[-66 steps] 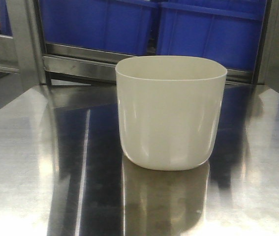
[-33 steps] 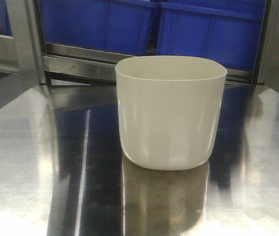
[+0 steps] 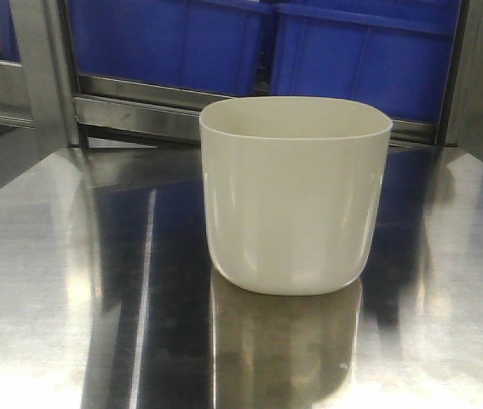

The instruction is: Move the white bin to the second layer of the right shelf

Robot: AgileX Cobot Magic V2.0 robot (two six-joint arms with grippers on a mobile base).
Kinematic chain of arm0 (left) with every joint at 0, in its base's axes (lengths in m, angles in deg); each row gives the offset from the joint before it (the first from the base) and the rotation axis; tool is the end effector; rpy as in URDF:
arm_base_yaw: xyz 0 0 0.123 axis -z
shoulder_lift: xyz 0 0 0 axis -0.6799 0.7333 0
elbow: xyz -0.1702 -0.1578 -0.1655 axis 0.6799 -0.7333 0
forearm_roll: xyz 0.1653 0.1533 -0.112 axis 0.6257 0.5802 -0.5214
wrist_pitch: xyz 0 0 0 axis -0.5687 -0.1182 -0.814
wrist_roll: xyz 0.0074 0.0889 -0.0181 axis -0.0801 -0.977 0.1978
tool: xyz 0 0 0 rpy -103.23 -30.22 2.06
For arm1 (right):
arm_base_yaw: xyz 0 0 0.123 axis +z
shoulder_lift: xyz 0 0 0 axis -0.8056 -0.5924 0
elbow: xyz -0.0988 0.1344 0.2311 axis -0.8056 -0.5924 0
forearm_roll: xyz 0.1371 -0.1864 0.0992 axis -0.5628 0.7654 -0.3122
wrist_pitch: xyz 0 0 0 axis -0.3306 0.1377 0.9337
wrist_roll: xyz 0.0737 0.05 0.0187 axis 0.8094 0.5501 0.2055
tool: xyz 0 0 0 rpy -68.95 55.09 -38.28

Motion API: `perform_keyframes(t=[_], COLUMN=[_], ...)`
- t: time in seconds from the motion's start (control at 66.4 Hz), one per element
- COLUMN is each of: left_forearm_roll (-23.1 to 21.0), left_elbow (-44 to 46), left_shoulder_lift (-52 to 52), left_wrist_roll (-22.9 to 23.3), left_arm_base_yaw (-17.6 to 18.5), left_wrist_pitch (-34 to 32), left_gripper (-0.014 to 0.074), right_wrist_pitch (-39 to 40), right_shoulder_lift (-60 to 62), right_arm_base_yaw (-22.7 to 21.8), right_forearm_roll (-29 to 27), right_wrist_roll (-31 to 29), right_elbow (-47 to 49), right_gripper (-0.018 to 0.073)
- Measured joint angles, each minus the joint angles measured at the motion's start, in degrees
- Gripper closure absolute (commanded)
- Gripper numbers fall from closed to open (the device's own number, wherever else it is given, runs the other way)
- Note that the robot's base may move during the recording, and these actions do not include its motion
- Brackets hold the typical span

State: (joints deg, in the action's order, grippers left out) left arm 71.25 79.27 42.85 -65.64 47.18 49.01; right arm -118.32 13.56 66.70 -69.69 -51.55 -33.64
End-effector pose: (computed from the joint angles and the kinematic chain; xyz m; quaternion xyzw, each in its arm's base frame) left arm 0.0560 -0.0044 0.2030 0.0250 0.7072 -0.0300 0.7060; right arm 0.1079 0.0163 0.2696 0.0351 0.8876 0.0694 0.4541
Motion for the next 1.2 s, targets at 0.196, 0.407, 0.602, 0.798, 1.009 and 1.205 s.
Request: perform_keyframes(t=[0.196, 0.407, 0.602, 0.798, 1.009, 1.205], left_forearm_roll=[0.0, 0.0, 0.0, 0.0, 0.0, 0.0], left_elbow=[0.0, 0.0, 0.0, 0.0, 0.0, 0.0], left_shoulder_lift=[0.0, 0.0, 0.0, 0.0, 0.0, 0.0], left_wrist_roll=[0.0, 0.0, 0.0, 0.0, 0.0, 0.0], left_arm_base_yaw=[0.0, 0.0, 0.0, 0.0, 0.0, 0.0], left_wrist_pitch=[0.0, 0.0, 0.0, 0.0, 0.0, 0.0], left_gripper=[0.0512, 0.0512, 0.0512, 0.0512, 0.0512, 0.0512], right_wrist_pitch=[-9.7, -15.7, -20.1, -25.9, -30.2, -30.7], right_shoulder_lift=[-12.6, -24.5, -34.0, -41.4, -48.1, -53.2], right_arm_base_yaw=[7.8, 16.5, 21.1, 22.4, 22.4, 22.8], right_forearm_roll=[7.2, 9.9, 8.9, 5.5, 2.4, 1.2], right_wrist_roll=[14.0, 17.1, 17.3, 17.3, 17.3, 17.4], right_elbow=[8.4, 20.8, 32.2, 42.1, 49.9, 53.9], right_gripper=[0.0230, 0.0199, 0.0199, 0.0199, 0.0199, 0.0199])
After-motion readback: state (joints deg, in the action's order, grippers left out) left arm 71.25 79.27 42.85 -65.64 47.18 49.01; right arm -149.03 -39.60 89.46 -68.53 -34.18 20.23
